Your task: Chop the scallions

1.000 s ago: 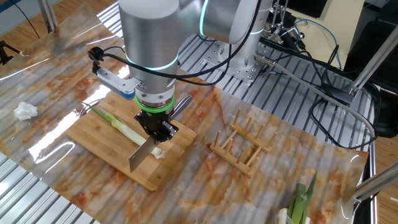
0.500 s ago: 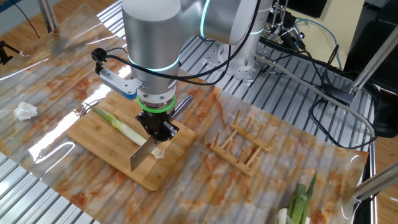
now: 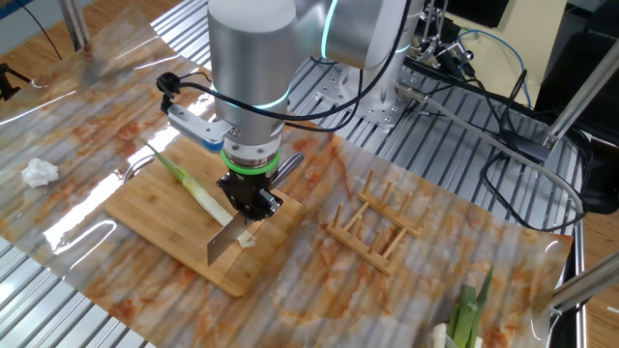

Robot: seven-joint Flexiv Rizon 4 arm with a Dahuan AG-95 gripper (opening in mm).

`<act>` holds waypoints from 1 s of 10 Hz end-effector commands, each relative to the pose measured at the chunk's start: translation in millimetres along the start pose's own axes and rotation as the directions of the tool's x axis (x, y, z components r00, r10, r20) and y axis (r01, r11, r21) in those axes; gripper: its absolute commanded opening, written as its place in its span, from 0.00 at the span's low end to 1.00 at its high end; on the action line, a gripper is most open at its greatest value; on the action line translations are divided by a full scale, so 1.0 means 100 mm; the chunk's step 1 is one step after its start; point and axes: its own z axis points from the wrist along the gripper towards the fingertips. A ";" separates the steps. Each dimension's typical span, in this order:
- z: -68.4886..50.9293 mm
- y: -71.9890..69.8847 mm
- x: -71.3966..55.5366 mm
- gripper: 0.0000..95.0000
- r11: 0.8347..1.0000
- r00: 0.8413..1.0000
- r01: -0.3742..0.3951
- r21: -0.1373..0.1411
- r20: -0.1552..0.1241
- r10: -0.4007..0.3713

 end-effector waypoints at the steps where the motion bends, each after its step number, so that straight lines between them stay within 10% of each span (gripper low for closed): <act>1: 0.04 0.01 -0.01 0.00 1.000 1.000 -0.001 0.001 0.000 0.001; 10: 0.30 0.01 0.04 0.00 1.000 1.000 -0.017 -0.002 0.014 0.017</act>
